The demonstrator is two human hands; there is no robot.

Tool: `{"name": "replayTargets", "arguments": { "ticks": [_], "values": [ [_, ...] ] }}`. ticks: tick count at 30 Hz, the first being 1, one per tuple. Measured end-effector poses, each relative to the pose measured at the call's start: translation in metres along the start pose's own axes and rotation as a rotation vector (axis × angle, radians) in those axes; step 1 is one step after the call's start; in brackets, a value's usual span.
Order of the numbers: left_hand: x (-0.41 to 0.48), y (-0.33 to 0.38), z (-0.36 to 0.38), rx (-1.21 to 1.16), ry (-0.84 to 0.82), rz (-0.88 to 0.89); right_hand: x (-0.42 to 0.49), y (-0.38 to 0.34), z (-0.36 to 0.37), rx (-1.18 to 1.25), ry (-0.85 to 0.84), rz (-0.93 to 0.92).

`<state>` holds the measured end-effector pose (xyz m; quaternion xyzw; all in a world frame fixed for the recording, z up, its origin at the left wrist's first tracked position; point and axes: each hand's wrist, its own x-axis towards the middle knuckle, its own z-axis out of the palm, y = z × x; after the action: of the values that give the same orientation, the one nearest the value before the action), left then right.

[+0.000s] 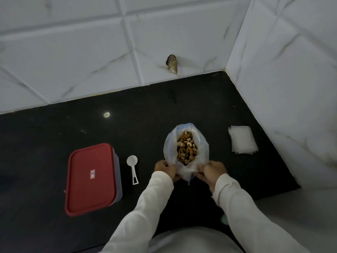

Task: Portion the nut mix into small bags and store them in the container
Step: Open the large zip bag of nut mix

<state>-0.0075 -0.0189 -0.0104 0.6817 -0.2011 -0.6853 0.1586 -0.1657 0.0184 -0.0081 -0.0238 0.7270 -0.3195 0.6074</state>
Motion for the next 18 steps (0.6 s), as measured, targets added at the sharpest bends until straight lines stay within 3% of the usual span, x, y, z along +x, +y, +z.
{"name": "replayTargets", "arguments": {
  "ticks": [4, 7, 9, 12, 16, 18],
  "values": [
    [-0.002, -0.023, 0.005, -0.615, -0.184, -0.055, 0.007, 0.014, 0.005, 0.492, 0.012, 0.190],
    [-0.004, -0.032, 0.009, -0.704, -0.192, -0.053, 0.011, 0.024, 0.018, 0.447, 0.009, 0.147],
    [-0.001, -0.027, 0.007, -0.600, -0.128, -0.069, 0.011, 0.019, 0.018, 0.269, 0.017, 0.100],
    [-0.001, -0.014, -0.001, -0.185, 0.062, -0.130, 0.007, 0.006, 0.012, -0.014, 0.135, 0.128],
    [-0.011, -0.020, -0.003, 0.090, 0.179, 0.138, -0.012, 0.015, 0.011, -0.163, 0.155, -0.146],
    [-0.012, -0.021, -0.002, 0.284, 0.225, 0.260, -0.011, 0.012, 0.016, -0.305, 0.164, -0.179]
  ]
}}
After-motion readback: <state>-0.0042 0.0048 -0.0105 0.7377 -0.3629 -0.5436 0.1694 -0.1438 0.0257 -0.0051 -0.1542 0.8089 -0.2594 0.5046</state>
